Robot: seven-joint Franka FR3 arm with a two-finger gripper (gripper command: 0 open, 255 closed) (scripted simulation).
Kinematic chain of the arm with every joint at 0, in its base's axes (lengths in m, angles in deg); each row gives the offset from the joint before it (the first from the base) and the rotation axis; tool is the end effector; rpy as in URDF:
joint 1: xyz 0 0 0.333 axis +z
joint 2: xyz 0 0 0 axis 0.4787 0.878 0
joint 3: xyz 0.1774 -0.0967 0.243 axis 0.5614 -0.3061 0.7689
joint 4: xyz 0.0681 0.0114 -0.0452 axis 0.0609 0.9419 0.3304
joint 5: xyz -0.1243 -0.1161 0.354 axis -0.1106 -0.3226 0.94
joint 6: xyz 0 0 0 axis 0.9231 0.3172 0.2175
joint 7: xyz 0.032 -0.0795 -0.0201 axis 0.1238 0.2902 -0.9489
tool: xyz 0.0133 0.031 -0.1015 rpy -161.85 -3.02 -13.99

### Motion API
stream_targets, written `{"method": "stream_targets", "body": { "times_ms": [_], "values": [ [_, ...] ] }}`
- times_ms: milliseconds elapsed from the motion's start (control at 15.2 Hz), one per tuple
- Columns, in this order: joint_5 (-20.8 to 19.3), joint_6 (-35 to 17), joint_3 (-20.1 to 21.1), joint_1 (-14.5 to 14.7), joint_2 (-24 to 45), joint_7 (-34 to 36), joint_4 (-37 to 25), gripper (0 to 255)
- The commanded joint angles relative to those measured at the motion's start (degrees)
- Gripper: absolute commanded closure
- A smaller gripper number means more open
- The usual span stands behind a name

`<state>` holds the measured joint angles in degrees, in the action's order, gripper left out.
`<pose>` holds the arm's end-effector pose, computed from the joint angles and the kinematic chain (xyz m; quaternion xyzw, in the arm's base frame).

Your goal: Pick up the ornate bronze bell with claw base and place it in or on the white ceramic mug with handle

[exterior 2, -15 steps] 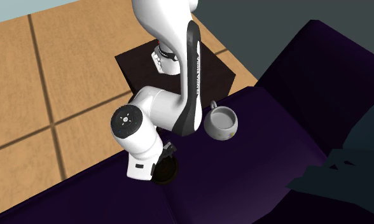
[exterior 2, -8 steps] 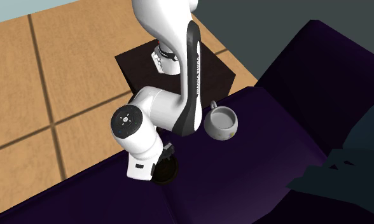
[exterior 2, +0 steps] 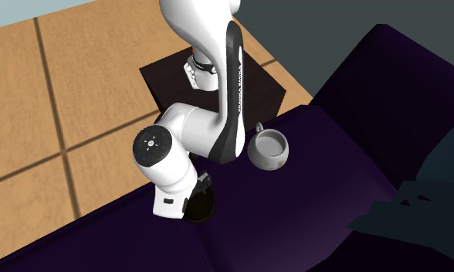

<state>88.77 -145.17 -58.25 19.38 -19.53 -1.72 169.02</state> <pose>0.4338 -0.3312 0.2282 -0.9989 -0.0249 -0.0394 0.0108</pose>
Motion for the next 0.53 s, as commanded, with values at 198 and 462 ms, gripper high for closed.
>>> {"method": "stream_targets", "body": {
  "times_ms": [198, 462],
  "values": [
    [-3.3, 2.6, -1.9, 1.4, -3.3, 2.5, 0.1, 255],
    [-6.0, 5.0, -3.2, 2.4, -5.9, 4.5, -0.1, 255]
  ]
}}
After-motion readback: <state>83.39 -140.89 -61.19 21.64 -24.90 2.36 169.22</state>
